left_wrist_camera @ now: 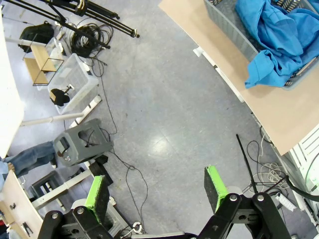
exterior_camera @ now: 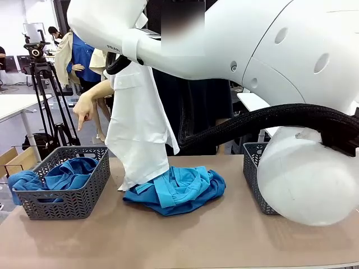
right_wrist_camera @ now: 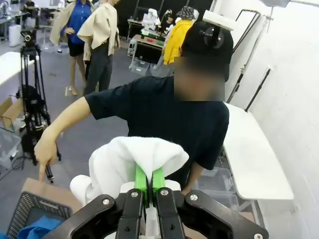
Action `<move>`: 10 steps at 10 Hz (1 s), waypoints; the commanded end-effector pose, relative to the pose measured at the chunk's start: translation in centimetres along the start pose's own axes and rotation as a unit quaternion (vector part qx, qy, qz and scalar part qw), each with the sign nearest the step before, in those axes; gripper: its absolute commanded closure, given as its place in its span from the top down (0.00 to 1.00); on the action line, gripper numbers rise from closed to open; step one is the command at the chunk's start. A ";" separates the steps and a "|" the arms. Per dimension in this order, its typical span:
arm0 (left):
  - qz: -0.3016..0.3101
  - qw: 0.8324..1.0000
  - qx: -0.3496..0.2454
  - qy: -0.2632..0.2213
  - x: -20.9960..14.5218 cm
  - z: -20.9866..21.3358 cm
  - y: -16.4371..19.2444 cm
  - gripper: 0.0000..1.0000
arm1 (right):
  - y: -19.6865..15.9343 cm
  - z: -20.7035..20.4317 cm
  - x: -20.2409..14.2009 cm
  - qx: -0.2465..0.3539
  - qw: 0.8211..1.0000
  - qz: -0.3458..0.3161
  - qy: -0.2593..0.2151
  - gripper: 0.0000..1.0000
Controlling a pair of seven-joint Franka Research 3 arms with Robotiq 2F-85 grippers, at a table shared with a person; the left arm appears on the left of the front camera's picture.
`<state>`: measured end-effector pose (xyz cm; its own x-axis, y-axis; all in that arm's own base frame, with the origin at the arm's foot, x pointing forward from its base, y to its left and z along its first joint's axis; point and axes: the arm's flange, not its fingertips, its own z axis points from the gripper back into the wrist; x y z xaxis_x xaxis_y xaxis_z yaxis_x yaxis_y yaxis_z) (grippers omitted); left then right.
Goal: Sort the tops and bottoms.
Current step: Sort the clothes according to human instructions.
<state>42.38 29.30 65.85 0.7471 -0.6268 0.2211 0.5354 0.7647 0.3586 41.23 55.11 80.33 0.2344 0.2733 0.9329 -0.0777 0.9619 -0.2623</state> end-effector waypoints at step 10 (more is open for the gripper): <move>-0.002 1.000 0.003 0.004 -0.2 0.1 0.0 1.00 | 2.5 -1.8 17.8 0.097 0.955 -0.280 0.013 0.00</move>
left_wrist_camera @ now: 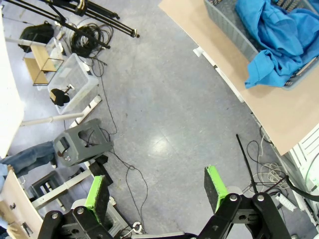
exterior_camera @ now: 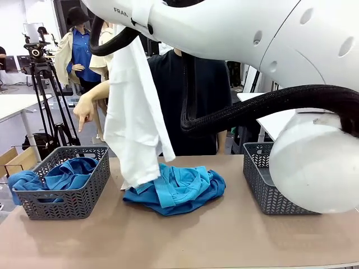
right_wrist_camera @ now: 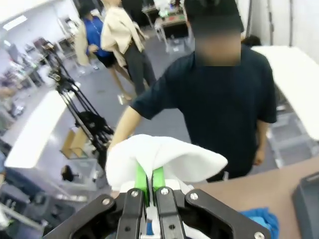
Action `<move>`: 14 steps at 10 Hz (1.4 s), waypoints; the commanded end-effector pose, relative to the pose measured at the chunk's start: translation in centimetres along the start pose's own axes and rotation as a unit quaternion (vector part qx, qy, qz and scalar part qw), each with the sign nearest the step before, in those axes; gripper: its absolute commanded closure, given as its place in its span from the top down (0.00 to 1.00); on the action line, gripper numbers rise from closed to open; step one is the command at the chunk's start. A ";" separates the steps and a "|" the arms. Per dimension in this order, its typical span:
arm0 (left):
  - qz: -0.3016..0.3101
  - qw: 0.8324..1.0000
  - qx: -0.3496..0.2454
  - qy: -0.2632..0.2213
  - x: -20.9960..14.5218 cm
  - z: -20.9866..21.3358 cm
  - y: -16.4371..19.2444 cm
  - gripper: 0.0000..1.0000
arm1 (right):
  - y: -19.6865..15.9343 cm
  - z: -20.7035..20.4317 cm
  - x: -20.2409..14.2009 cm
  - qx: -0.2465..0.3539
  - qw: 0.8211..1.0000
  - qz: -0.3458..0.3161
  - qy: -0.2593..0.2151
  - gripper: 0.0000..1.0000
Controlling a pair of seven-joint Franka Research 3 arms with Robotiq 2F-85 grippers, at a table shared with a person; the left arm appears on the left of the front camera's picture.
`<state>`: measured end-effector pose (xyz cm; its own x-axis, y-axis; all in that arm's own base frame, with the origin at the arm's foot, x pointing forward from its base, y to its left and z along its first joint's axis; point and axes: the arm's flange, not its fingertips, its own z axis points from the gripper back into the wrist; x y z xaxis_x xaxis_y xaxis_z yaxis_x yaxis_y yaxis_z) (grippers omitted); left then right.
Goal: Sort the tops and bottoms.
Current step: Sort the clothes according to human instructions.
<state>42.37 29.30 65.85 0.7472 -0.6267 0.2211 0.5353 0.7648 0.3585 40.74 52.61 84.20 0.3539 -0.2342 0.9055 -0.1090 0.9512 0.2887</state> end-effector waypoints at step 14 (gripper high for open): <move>-0.002 1.000 0.003 0.004 -0.2 0.2 0.0 1.00 | 2.2 6.8 4.2 0.197 0.972 -0.041 -0.119 0.00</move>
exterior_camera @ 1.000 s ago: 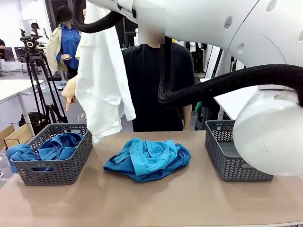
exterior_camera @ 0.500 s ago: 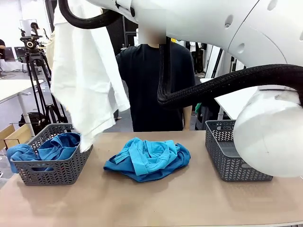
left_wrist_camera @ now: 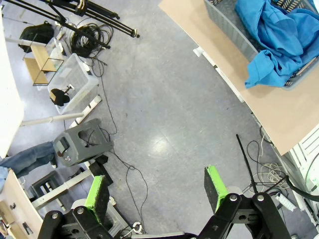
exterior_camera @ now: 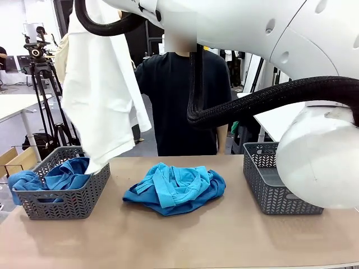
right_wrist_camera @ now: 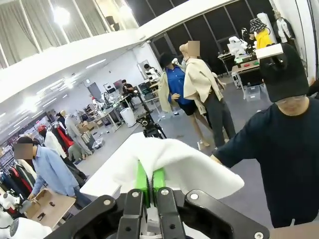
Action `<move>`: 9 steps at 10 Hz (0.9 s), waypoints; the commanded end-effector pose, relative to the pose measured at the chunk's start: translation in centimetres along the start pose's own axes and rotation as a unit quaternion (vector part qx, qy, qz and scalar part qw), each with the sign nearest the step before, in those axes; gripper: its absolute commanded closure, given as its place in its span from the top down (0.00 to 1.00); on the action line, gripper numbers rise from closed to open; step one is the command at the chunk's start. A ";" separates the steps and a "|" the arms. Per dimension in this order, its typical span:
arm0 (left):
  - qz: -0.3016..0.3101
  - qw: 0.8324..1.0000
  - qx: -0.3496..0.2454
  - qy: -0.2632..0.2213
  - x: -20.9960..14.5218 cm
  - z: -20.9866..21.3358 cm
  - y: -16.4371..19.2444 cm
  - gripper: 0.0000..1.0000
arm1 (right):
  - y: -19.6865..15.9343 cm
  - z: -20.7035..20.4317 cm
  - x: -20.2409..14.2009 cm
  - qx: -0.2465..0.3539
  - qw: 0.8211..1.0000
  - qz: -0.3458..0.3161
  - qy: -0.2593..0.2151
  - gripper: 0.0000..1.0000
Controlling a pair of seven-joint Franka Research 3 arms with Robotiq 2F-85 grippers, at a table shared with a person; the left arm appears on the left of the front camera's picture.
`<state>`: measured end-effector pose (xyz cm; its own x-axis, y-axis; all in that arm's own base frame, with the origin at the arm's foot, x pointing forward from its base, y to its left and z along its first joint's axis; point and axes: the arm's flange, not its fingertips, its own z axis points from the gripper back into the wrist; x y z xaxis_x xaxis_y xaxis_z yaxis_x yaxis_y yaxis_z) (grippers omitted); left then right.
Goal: Sort the tops and bottoms.
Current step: Sort the clothes according to human instructions.
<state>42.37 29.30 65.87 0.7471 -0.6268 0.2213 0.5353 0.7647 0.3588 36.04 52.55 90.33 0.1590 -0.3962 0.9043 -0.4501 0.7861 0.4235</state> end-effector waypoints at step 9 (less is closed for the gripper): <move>-0.002 1.000 0.003 0.004 -0.2 0.1 0.0 1.00 | 4.7 -18.6 1.6 0.063 0.994 -0.019 -0.085 0.00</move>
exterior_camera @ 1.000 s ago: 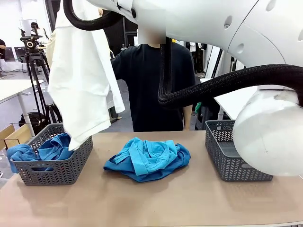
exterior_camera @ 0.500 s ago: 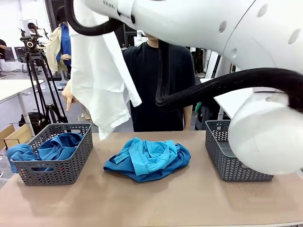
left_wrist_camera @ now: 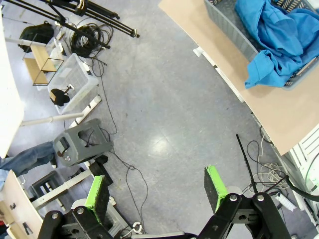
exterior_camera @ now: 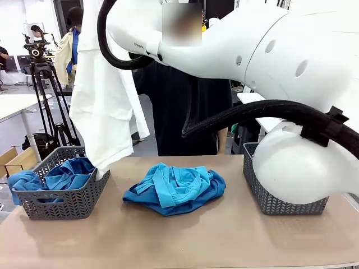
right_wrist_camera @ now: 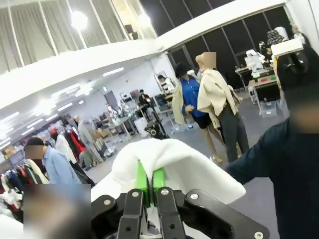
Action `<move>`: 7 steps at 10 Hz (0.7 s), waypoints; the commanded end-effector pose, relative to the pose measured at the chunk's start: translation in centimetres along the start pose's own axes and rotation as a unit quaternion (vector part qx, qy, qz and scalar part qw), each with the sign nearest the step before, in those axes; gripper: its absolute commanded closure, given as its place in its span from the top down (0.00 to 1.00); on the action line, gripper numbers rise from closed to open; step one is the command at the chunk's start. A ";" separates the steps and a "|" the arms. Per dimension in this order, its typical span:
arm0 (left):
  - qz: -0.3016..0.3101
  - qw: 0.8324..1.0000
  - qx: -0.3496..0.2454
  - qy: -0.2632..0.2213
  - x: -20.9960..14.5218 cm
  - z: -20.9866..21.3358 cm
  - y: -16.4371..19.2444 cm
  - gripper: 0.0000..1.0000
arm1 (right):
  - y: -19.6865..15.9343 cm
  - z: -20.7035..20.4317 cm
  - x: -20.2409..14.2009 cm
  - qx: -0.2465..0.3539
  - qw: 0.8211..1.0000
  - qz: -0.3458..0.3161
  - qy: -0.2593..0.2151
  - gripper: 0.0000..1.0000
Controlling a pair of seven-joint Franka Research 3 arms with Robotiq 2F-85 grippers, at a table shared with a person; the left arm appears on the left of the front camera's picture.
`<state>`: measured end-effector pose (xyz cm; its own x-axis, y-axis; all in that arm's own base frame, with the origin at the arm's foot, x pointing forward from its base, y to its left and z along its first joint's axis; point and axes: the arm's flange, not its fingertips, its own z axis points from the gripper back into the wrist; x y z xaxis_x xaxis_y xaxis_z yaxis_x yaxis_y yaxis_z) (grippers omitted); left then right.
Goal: Sort the tops and bottoms.
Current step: Sort the clothes according to human instructions.
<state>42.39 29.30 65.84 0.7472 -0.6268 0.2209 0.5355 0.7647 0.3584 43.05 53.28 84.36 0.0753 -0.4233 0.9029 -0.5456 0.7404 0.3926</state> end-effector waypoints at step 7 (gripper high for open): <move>-0.002 1.000 0.003 0.004 -0.2 0.2 0.0 1.00 | 15.3 -22.7 -9.1 0.136 0.982 -0.132 0.026 0.00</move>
<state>42.39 29.28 65.85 0.7470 -0.6270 0.2209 0.5357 0.7645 0.3585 39.91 61.22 75.52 0.2672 -0.5380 0.7995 -0.6960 0.4661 0.5462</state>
